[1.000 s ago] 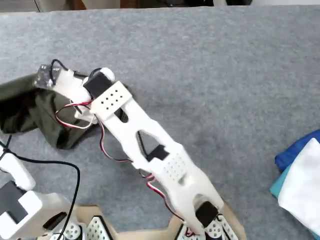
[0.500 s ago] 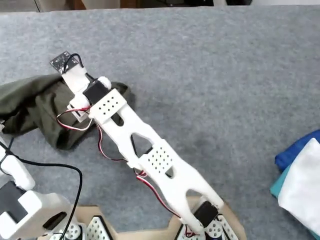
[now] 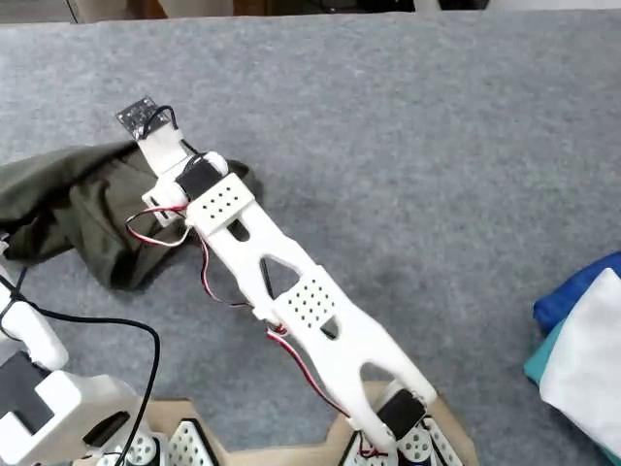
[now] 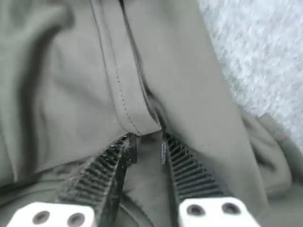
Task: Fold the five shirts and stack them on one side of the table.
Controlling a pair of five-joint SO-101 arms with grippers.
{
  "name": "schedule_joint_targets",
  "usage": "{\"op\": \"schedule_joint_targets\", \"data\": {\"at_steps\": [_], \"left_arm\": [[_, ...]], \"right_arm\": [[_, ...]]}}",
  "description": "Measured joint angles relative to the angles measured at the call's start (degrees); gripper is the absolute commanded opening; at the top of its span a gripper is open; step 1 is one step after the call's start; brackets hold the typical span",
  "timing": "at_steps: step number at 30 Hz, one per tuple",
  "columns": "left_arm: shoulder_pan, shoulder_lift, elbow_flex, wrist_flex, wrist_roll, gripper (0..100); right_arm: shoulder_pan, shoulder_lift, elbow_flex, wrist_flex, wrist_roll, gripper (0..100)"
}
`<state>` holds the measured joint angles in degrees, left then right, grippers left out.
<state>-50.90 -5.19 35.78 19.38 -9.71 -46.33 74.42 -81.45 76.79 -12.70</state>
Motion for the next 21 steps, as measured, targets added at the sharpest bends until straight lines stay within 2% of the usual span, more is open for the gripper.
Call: {"op": "schedule_joint_targets", "data": {"at_steps": [4,9,13,21], "left_arm": [[0.9,0.6,0.0,0.0,0.0,2],[1.3,2.3,0.0,0.0,0.0,2],[1.3,2.3,0.0,-0.1,0.0,2],[1.3,2.3,0.0,-0.1,0.0,2]], "right_arm": [[0.0,0.0,0.0,-0.4,0.0,10.6],[0.0,0.0,0.0,-0.4,3.3,0.7],[-0.5,0.0,0.0,0.2,7.7,0.5],[-0.7,0.0,-2.4,4.7,9.1,0.5]]}}
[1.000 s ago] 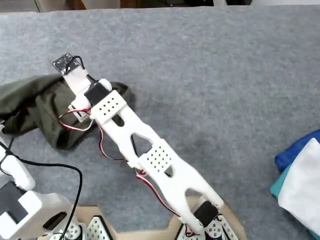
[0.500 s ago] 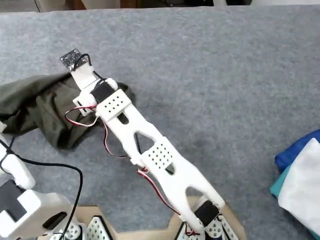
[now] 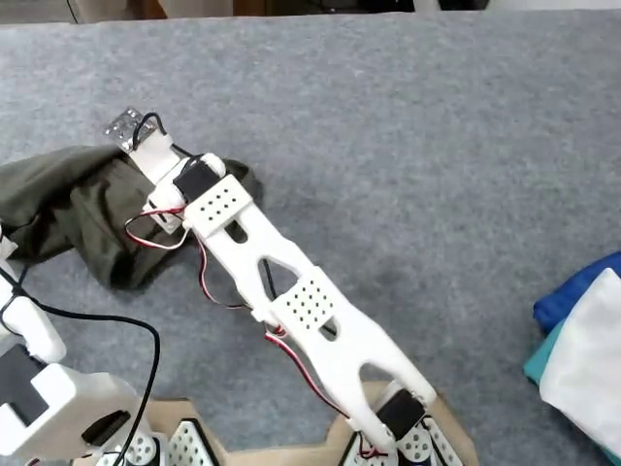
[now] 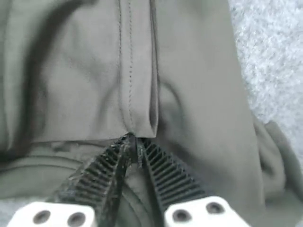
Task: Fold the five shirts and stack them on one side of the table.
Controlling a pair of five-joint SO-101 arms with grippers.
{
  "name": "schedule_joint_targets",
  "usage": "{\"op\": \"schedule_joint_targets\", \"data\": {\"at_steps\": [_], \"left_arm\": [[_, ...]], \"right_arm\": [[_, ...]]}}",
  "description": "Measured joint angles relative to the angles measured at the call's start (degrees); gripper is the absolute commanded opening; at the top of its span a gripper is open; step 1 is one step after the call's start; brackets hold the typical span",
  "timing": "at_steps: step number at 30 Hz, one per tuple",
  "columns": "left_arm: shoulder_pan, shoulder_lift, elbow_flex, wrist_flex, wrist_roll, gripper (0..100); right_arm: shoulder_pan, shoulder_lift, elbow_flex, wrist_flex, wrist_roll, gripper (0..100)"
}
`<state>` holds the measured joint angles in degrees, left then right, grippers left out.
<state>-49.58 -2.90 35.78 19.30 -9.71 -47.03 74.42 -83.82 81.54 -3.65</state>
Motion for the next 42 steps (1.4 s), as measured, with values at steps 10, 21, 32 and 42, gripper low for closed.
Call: {"op": "schedule_joint_targets", "data": {"at_steps": [10,21,32,42], "left_arm": [[0.0,0.4,0.4,-2.2,0.0,2],[8.4,-5.5,-8.4,15.1,8.3,2],[10.3,-8.5,-2.7,9.8,9.8,2],[7.5,-8.5,7.1,-2.5,9.8,2]], "right_arm": [[1.7,-4.8,-8.4,9.3,5.5,0.5],[5.7,-25.3,-8.5,19.2,15.4,0.5],[4.0,-18.3,6.8,7.1,11.8,9.4],[-1.4,-5.7,7.2,-2.2,13.7,9.5]]}}
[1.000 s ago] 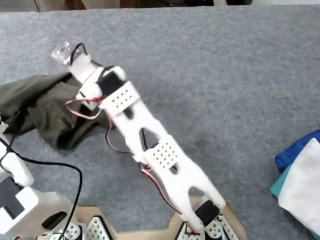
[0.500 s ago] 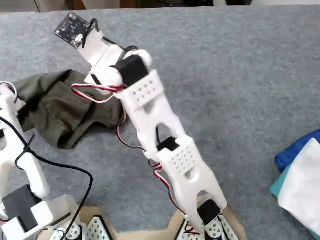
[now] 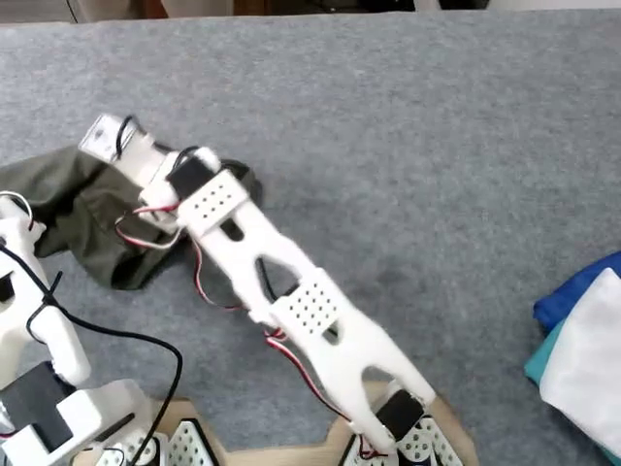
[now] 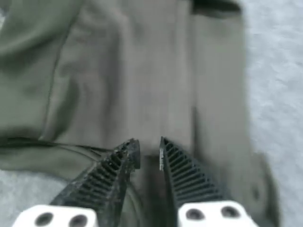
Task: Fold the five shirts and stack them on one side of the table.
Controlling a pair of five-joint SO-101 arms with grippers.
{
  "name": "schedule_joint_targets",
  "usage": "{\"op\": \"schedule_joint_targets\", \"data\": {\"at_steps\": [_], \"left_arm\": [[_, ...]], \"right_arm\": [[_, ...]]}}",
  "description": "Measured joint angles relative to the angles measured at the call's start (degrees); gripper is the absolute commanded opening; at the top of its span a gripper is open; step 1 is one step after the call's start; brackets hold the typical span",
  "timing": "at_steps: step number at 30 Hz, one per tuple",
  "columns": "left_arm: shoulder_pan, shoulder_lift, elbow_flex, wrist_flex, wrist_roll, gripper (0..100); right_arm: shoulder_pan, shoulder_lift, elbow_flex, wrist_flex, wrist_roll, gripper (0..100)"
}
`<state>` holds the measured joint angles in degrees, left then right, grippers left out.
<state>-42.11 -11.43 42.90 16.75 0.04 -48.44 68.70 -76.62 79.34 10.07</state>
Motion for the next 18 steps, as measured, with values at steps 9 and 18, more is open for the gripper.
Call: {"op": "schedule_joint_targets", "data": {"at_steps": [9,18], "left_arm": [[-0.1,6.9,-1.1,-2.4,0.0,2],[-0.1,10.6,-5.8,0.8,0.0,2]], "right_arm": [[1.2,2.2,0.0,-5.2,-1.8,14.8],[1.8,2.1,0.0,-4.8,-1.1,6.5]]}}
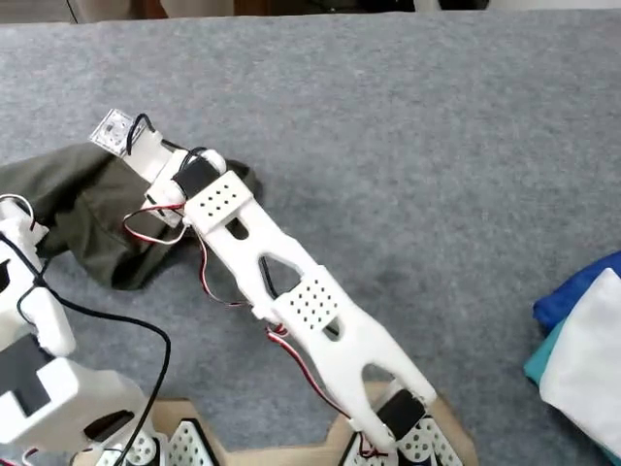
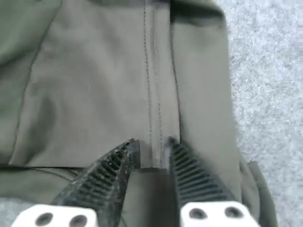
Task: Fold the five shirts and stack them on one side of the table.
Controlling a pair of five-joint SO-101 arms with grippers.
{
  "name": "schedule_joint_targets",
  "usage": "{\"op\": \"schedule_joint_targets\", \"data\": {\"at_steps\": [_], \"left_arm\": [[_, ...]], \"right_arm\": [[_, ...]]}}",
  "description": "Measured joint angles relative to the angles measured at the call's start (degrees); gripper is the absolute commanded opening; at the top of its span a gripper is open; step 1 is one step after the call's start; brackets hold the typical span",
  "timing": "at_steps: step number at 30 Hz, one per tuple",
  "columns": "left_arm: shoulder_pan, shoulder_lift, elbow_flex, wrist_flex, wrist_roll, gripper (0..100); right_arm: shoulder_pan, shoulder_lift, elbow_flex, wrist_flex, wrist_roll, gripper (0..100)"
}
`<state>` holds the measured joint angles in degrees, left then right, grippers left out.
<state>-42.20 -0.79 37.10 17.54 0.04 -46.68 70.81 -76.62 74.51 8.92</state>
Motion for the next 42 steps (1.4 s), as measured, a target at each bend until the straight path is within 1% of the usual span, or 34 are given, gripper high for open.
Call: {"op": "schedule_joint_targets", "data": {"at_steps": [2,8,12,29,34,42], "left_arm": [[0.0,1.5,-0.9,0.5,0.0,2],[0.0,3.3,-2.4,0.8,0.0,2],[0.0,3.3,-2.4,0.8,0.0,2],[0.0,3.4,-2.5,0.8,0.0,2],[0.0,3.8,-4.8,4.2,0.0,2],[0.0,3.8,-5.1,5.1,0.0,2]], "right_arm": [[0.0,0.0,0.0,2.0,1.2,7.3],[1.6,0.0,0.0,5.3,1.7,18.8],[2.0,0.0,0.0,5.3,-1.1,21.0],[2.1,0.0,0.0,2.9,-2.3,20.8],[2.1,0.0,0.0,2.7,-2.3,20.8],[2.2,0.0,0.4,3.3,-2.3,8.3]]}}
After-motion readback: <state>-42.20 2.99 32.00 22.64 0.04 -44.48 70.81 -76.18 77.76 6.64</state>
